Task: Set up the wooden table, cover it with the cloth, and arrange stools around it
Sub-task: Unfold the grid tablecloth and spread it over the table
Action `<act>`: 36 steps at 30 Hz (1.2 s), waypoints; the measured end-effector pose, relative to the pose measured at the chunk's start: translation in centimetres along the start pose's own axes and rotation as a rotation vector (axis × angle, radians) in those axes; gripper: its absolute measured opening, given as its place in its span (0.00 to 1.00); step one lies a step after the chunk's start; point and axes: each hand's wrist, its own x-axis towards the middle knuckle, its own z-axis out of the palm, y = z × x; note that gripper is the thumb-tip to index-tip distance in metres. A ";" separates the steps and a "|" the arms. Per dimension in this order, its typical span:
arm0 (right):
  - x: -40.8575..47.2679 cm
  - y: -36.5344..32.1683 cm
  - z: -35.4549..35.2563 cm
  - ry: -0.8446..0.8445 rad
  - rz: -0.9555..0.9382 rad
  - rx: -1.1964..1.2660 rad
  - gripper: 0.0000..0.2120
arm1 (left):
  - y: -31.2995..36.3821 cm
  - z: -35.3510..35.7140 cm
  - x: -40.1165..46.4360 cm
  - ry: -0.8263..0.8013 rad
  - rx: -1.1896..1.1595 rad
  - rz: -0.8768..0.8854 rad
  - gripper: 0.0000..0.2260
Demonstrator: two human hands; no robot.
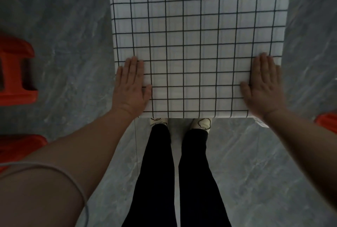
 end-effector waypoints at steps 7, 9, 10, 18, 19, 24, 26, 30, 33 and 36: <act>0.0 -0.1 -2.8 -0.033 0.061 0.162 0.33 | 0.4 -1.8 -0.1 0.016 -0.153 -0.039 0.30; 0.7 -0.5 -3.9 -0.020 0.077 0.180 0.29 | 0.5 -3.0 0.4 0.048 -0.172 -0.061 0.27; 1.1 -0.5 -4.4 -0.009 0.082 0.176 0.29 | 0.5 -3.6 0.8 0.063 -0.173 -0.067 0.25; 7.9 -1.7 -7.0 0.018 0.001 0.013 0.32 | -0.5 -7.4 9.5 0.082 -0.039 0.029 0.29; 8.8 -1.7 -7.1 0.007 0.008 0.001 0.31 | -0.7 -7.6 10.6 0.082 -0.012 0.025 0.30; 11.9 -1.0 -6.3 -0.027 0.026 -0.076 0.33 | -1.3 -7.3 13.9 0.085 0.050 0.004 0.30; 12.2 -0.6 -5.8 -0.048 0.037 -0.090 0.35 | -1.5 -6.6 14.2 0.058 0.056 0.004 0.30; 12.7 0.2 -5.0 -0.045 0.030 -0.073 0.37 | -2.2 -5.3 14.5 0.052 0.044 0.006 0.30; 12.9 0.4 -5.8 -0.059 0.032 -0.002 0.38 | -2.2 -5.7 14.8 0.036 0.018 0.002 0.31; 13.0 0.6 -6.5 0.017 0.064 0.139 0.35 | -2.2 -6.4 14.5 0.054 -0.057 -0.004 0.31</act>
